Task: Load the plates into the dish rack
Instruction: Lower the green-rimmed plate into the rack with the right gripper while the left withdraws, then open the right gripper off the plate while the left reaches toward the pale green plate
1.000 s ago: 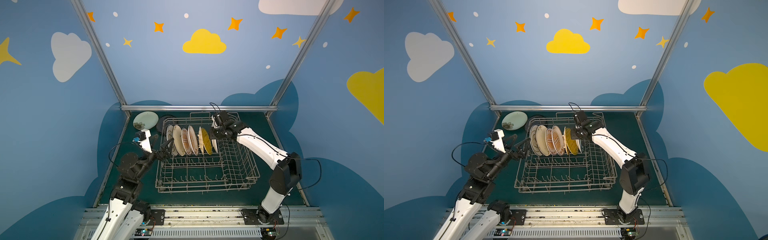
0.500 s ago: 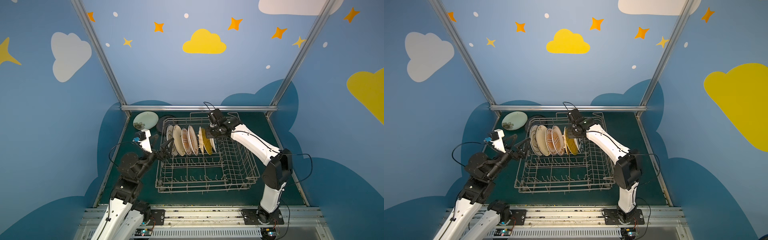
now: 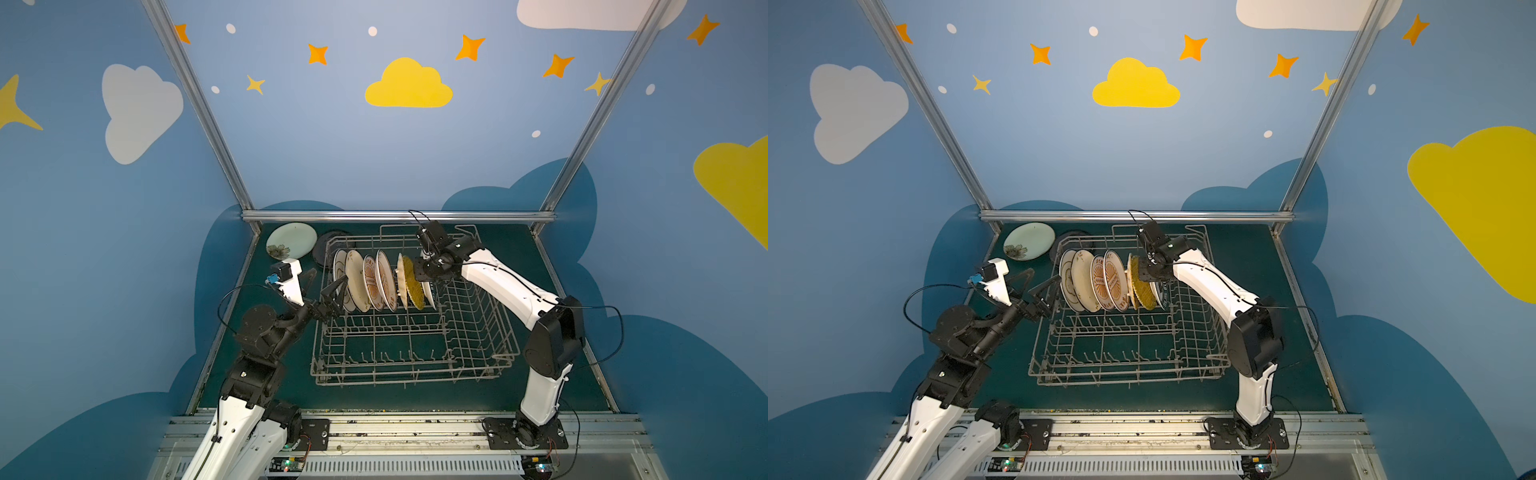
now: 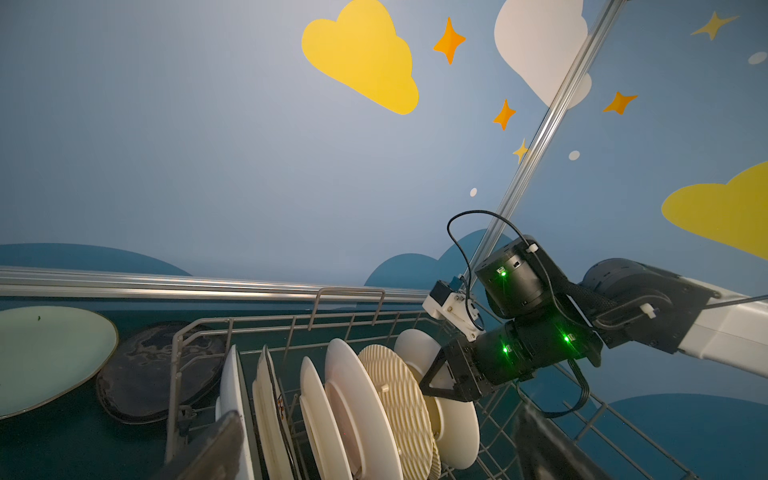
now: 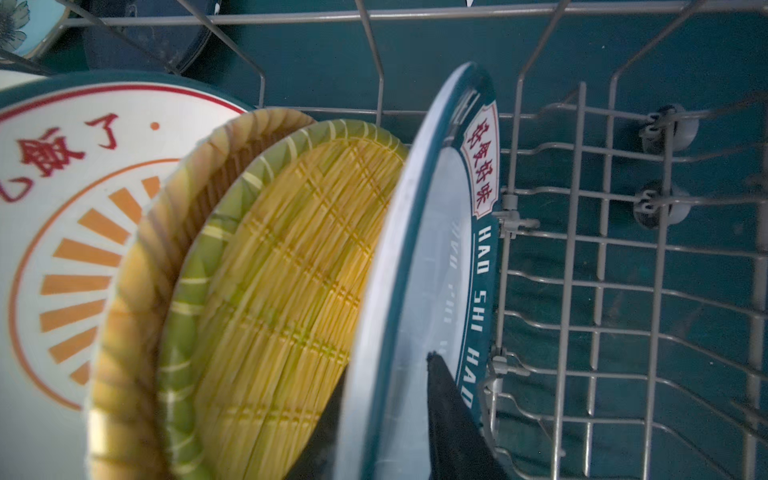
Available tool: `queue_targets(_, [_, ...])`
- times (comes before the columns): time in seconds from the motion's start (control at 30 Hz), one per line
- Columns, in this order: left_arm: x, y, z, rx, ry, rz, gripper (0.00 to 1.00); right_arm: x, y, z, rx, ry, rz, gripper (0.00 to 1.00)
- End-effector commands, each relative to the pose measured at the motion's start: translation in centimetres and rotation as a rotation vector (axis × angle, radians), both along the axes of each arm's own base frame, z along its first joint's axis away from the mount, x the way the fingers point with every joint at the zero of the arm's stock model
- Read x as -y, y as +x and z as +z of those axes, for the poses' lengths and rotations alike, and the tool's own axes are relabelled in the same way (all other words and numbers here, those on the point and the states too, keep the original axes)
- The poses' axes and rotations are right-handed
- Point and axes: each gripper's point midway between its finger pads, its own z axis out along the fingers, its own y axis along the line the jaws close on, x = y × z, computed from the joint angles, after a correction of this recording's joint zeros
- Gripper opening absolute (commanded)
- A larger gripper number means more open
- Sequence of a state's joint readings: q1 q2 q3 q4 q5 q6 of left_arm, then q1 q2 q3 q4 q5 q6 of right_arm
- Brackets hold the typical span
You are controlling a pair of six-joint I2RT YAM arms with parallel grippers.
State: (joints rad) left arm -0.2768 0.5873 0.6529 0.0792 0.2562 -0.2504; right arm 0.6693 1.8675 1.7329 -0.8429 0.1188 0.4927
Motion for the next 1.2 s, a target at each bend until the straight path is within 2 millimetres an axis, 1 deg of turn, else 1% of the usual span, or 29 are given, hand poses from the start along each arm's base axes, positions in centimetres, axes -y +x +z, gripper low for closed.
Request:
queue_targets(0.0, [-0.1, -0.2, 1.4, 0.039, -0.011, 0.002, 1.00, 0.6, -0.8, 0.9, -0.007, 0.013, 0.000, 0.34])
queue_targets(0.3, [-0.2, 0.0, 1.2, 0.034, -0.006, 0.011, 1.00, 0.1, -1.4, 3.6, 0.018, 0.092, 0.018, 0.43])
queue_targets(0.4, [-0.4, 0.1, 1.1, 0.030, -0.005, 0.021, 1.00, 0.1, -1.8, 4.9, 0.036, 0.122, 0.026, 0.47])
queue_targets(0.53, [-0.6, 0.4, 0.8, 0.004, -0.005, 0.041, 1.00, 0.6, -2.5, 7.4, 0.082, 0.171, 0.036, 0.53])
queue_targets(0.57, [-1.2, 0.8, 0.7, -0.012, -0.010, 0.079, 1.00, 0.9, -2.6, 8.1, 0.098, 0.182, 0.037, 0.55])
queue_targets(0.7, [-2.1, 1.5, 0.2, -0.080, -0.004, 0.139, 1.00, 1.8, -3.2, 10.3, 0.200, 0.229, 0.049, 0.64])
queue_targets(0.77, [-2.6, 1.9, 0.0, -0.122, -0.010, 0.177, 1.00, 2.1, -3.6, 11.5, 0.304, 0.259, 0.093, 0.70])
queue_targets(0.8, [-2.7, 2.1, -0.2, -0.140, -0.013, 0.185, 1.00, 2.1, -3.6, 12.4, 0.374, 0.278, 0.121, 0.72])
queue_targets(0.87, [-3.0, 2.2, 0.0, -0.173, -0.033, 0.197, 1.00, 2.9, -4.4, 13.0, 0.440, 0.308, 0.124, 0.81])
queue_targets(0.93, [-3.3, 2.4, 0.0, -0.213, -0.065, 0.208, 1.00, 3.6, -5.0, 13.7, 0.465, 0.300, 0.140, 0.84])
queue_targets(1.0, [-4.1, 2.6, -0.3, -0.262, -0.111, 0.230, 1.00, 3.8, -5.6, 14.0, 0.479, 0.293, 0.167, 0.86])
queue_targets(1.17, [-7.2, 4.1, -1.3, -0.413, -0.280, 0.315, 1.00, 3.9, -6.3, 14.2, 0.515, 0.311, 0.203, 0.86])
